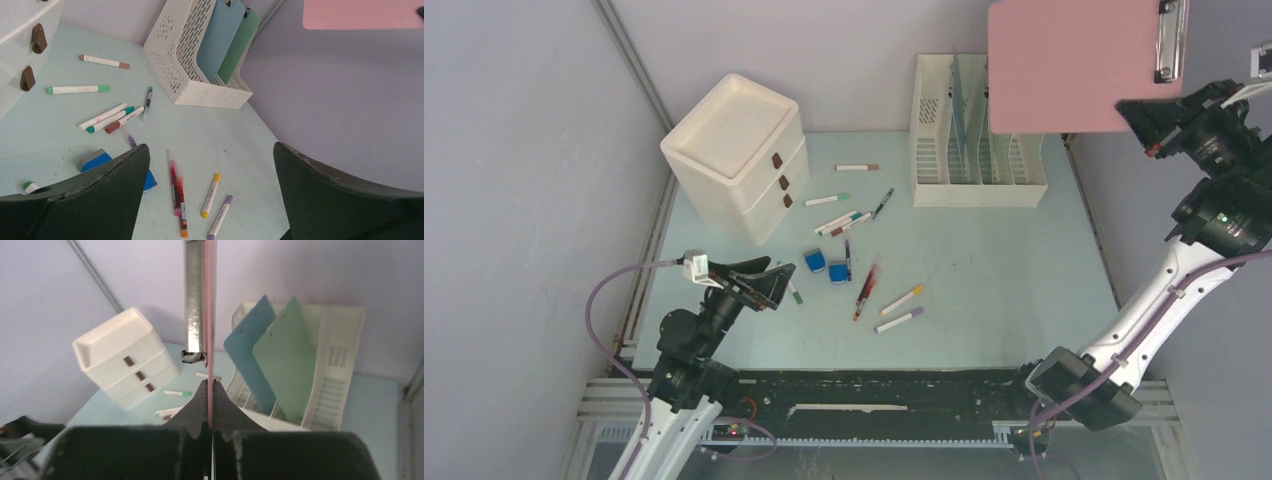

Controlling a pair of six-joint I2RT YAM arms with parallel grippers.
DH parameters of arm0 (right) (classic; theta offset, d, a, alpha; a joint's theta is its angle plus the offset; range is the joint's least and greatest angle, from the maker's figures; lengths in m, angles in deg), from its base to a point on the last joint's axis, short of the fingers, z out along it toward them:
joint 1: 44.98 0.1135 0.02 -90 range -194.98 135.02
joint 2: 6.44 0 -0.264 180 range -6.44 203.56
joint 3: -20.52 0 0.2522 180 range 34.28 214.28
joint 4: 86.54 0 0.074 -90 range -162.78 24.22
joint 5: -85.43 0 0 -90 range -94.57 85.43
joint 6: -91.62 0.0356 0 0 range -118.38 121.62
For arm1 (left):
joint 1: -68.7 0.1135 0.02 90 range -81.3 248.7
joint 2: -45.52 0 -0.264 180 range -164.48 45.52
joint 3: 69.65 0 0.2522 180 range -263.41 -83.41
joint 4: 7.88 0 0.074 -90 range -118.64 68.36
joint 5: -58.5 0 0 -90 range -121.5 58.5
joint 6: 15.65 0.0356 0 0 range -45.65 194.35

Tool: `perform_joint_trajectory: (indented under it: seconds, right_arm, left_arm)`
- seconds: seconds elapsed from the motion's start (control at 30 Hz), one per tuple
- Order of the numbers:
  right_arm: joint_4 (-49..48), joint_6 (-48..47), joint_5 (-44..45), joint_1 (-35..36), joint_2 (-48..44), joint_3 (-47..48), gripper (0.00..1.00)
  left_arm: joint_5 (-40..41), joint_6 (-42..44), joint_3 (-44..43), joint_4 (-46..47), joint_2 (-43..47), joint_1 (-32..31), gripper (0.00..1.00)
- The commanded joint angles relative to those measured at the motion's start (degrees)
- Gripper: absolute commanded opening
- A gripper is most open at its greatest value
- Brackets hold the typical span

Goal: Organize the desk
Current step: Pick up the folder from the center of the board, then place the folder in the storage box.

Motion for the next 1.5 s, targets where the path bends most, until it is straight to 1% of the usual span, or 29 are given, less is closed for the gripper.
perform_joint_trajectory:
  seconds: [0.0,0.17,0.23,0.3,0.5,0.7,0.97,1.13,1.3,1.47]
  right_arm:
    - [28.32,-25.83,16.24,3.77,-0.8,13.87,0.0]
    - [42.14,-36.62,22.9,3.88,6.24,27.72,0.0]
    - [45.87,-40.15,25.81,4.91,8.52,30.81,0.0]
    - [47.49,-43.17,29.55,6.49,9.54,30.88,0.0]
    - [47.96,-48.63,38.14,11.45,11.89,27.53,0.0]
    - [48.0,-51.09,44.65,16.58,15.92,27.98,0.0]
    - [47.02,-51.13,49.58,22.03,21.69,30.29,0.0]
    - [46.31,-50.98,52.41,24.53,25.75,33.36,0.0]
    - [47.59,-51.0,53.17,26.01,31.0,39.05,0.0]
    - [46.45,-51.72,54.41,28.1,34.16,40.1,0.0]
  left_arm:
    - [-0.77,1.39,-2.11,0.39,1.26,0.43,1.0]
    - [-1.14,1.26,-2.11,0.54,1.3,0.44,1.0]
    - [-1.38,1.26,-2.19,0.73,1.0,0.44,1.0]
    - [-1.47,1.24,-2.16,0.8,0.88,0.44,1.0]
    - [-1.46,1.17,-1.97,0.94,0.76,0.44,1.0]
    - [-1.51,1.13,-1.79,1.23,0.23,0.44,1.0]
    - [-1.69,0.91,-1.59,1.31,0.35,0.44,1.0]
    - [-1.92,0.91,-1.53,1.31,0.13,0.44,1.0]
    - [-2.04,0.87,-1.53,1.31,-0.23,0.44,1.0]
    - [-2.54,1.0,-1.85,1.39,-1.34,0.44,1.0]
